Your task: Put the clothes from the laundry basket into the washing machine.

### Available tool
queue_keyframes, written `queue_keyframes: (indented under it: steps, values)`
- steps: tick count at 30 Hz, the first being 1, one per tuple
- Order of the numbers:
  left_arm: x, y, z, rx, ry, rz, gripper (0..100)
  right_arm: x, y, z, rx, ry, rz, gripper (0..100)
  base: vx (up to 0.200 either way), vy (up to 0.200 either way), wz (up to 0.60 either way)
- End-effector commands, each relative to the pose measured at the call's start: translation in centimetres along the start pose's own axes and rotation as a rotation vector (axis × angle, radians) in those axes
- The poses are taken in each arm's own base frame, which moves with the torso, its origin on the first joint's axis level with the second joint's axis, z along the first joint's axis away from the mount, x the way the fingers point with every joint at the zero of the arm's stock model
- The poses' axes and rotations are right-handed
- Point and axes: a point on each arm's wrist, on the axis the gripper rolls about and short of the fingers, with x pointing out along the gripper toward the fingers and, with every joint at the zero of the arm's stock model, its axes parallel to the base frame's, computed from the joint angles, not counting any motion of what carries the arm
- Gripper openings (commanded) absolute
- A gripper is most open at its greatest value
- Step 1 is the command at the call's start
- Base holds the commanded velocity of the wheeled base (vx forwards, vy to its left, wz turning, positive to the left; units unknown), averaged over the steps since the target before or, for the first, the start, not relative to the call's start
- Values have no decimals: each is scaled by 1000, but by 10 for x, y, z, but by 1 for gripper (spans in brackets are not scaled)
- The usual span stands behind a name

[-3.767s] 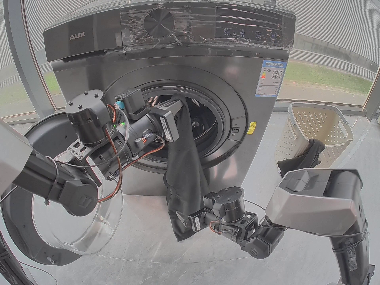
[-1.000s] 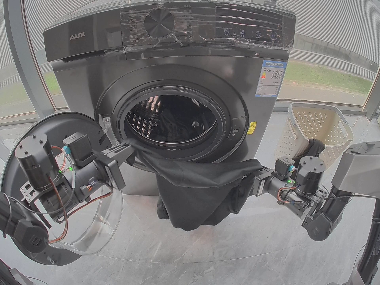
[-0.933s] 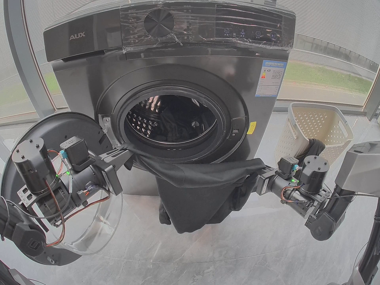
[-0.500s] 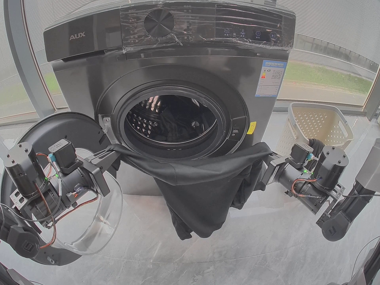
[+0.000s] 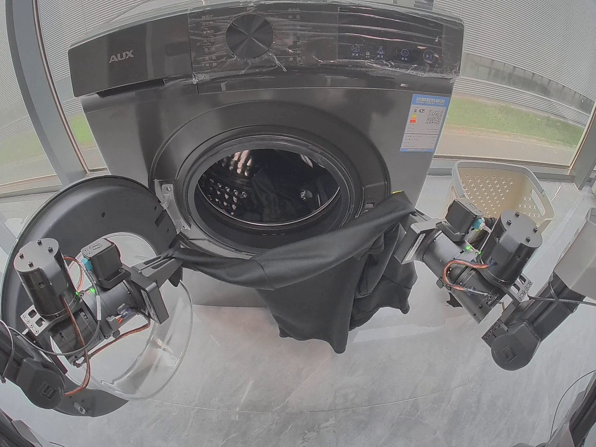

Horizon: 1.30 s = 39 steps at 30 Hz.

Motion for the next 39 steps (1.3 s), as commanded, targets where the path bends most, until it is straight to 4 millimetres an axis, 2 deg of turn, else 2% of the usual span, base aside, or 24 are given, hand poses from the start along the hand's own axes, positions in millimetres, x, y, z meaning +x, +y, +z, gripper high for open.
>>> queue_keyframes:
  steps: [1,5,13,21,30,39]
  values:
    - [4,1,-6,-4,23,3,0,2,7,-2,5,-1,19,0,0,0,0]
    - [11,3,-13,-1,22,4,0,8,15,4,13,-37,43,0,0,0,0]
    - [21,6,-18,4,-46,16,0,12,16,9,22,-67,22,0,0,0,0]
    - [22,7,-14,8,-84,19,0,12,17,9,21,-65,21,0,0,0,0]
    - [24,24,-1,17,-141,84,0,12,11,6,14,-54,4,0,0,0,0]
    - [26,21,-1,12,-143,71,0,12,14,2,16,-44,10,0,0,0,0]
